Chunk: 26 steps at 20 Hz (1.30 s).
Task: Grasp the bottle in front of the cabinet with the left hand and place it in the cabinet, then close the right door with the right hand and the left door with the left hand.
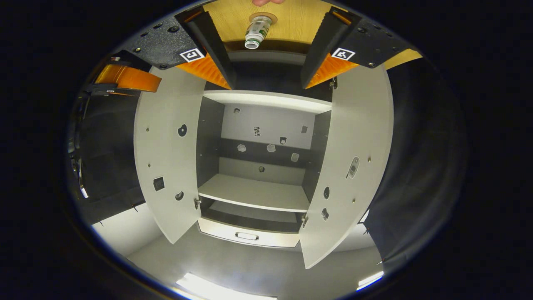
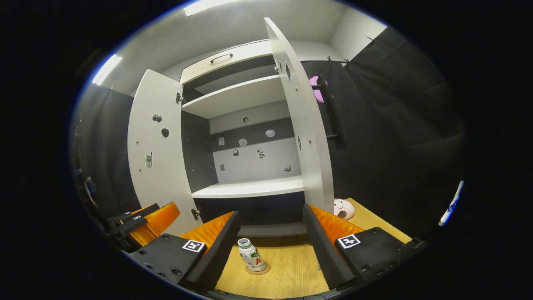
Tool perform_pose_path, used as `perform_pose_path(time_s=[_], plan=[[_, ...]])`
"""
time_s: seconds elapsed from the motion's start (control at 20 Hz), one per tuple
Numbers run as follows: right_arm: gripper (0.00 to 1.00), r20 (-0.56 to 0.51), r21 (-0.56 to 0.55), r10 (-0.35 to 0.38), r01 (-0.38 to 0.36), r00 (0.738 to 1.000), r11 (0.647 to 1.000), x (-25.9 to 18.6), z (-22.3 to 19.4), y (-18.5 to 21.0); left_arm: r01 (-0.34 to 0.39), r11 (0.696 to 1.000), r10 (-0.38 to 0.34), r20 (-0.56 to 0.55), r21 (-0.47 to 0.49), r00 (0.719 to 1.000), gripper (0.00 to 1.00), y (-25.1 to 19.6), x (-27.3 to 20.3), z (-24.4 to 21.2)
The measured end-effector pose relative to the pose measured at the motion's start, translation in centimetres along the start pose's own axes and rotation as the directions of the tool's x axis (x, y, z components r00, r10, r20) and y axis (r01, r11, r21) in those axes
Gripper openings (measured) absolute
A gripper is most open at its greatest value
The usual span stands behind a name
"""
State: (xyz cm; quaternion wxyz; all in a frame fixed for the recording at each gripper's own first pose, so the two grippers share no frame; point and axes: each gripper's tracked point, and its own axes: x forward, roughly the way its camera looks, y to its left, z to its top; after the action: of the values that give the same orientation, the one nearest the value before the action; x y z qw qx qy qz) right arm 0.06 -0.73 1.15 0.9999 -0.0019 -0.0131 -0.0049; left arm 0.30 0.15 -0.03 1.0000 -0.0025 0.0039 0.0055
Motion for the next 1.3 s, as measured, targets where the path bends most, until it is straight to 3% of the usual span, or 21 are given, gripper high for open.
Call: perform_pose_path(time_s=[0.35,0.6,0.9,1.1,1.3], plan=[[0.99,0.011,0.001,-0.003,0.003,1.000,1.000,-0.7,0.5,-0.3,-0.005,1.000,0.005,-0.006,-0.012,1.000,0.96,0.2,0.3,0.0],[0.99,0.015,-0.001,-0.020,0.020,1.000,1.000,-1.4,0.7,-1.0,0.094,0.994,-0.098,-0.065,-0.057,0.993,0.96,-2.6,3.1,-2.1],[0.99,0.010,-0.007,-0.066,0.066,0.998,0.998,-2.6,0.8,-2.3,0.176,0.967,-0.218,-0.241,-0.184,0.946,0.96,-6.0,5.4,-11.7],[0.99,-0.003,0.004,-0.101,0.101,0.995,0.995,-3.4,0.5,-3.2,0.125,0.986,-0.157,-0.366,-0.108,0.917,0.96,-4.7,6.2,-19.4],[0.99,-0.020,0.003,-0.137,0.137,0.990,0.991,-3.9,0.2,-4.1,0.141,0.989,-0.150,-0.431,-0.051,0.890,0.96,-4.2,6.6,-24.5]])
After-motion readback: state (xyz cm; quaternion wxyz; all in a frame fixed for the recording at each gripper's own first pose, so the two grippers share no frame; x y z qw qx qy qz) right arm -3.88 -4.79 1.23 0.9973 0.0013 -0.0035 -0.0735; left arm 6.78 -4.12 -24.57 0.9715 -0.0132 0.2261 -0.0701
